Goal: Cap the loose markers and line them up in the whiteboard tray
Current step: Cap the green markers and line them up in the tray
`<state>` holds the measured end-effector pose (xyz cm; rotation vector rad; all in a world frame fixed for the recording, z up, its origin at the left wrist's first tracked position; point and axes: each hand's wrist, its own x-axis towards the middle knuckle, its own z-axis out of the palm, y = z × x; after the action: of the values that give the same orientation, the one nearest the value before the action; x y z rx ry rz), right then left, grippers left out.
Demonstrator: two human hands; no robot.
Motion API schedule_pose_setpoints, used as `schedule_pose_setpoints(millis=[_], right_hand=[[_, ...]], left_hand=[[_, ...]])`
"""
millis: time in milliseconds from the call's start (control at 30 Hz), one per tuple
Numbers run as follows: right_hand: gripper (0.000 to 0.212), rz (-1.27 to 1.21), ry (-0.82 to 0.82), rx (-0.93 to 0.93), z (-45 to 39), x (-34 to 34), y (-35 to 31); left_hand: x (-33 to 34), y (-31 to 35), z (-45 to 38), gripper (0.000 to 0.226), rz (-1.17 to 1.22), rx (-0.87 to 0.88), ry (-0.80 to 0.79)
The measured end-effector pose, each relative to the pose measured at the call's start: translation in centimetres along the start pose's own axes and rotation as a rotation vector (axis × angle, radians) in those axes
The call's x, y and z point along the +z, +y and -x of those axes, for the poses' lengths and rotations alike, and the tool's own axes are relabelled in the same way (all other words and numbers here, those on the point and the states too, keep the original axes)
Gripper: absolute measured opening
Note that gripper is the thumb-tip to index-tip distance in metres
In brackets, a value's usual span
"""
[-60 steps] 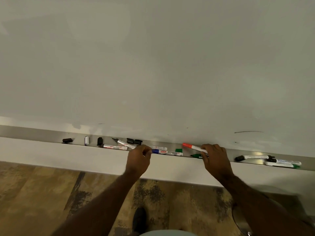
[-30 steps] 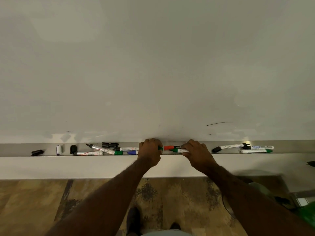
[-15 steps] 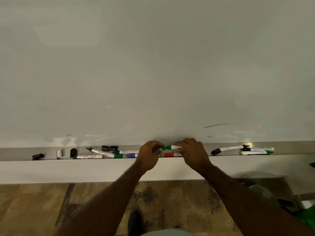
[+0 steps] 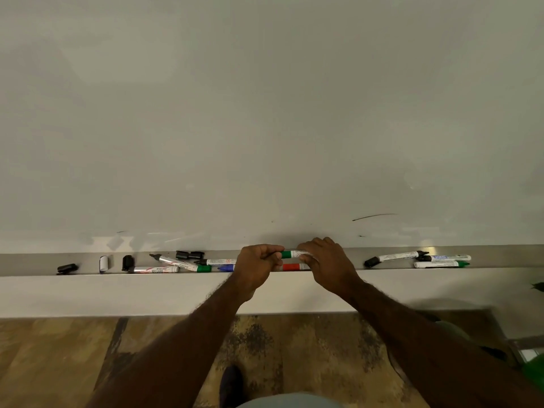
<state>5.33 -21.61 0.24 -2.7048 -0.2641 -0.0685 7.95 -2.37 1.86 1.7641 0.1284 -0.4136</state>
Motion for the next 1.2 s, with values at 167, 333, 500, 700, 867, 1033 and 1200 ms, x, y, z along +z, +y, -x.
schedule_pose_setpoints(millis=[167,333,500,700,867,1033,1200], right_hand=[[0.023,0.014,-0.023,0.085,-0.3,0.6,0.8],[0.024,0.122,-0.012,0.207,0.6,1.4,2.5],[0.024,0.192,-0.083,0.234,1.3,1.7,3.4],[0.014,0.266,0.028,0.203,1.6,0.8,3.3],[0.018,0.309,0.063,0.326,3.0,-1.3,5.4],[0.025,0.310,0.135,0.422,5.2,-3.4,8.7],[0.032,0.376,0.099,0.614,7.1,-5.6,11.4]], left_hand=[[0.5,0.4,-0.3,0.024,-0.330,0.132,0.034],[-0.9,-0.6,-0.2,0.026,-0.485,0.182,0.123],[-3.2,-1.9,0.6,0.024,-0.594,0.256,0.214],[-7.2,-3.6,1.2,0.022,-0.912,0.370,0.381],[-10.9,-5.1,1.1,0.011,-1.166,0.327,0.361],[-11.7,-5.6,0.8,0.019,-1.223,0.295,0.272],[-11.5,-5.2,0.2,0.035,-1.246,0.252,0.175]])
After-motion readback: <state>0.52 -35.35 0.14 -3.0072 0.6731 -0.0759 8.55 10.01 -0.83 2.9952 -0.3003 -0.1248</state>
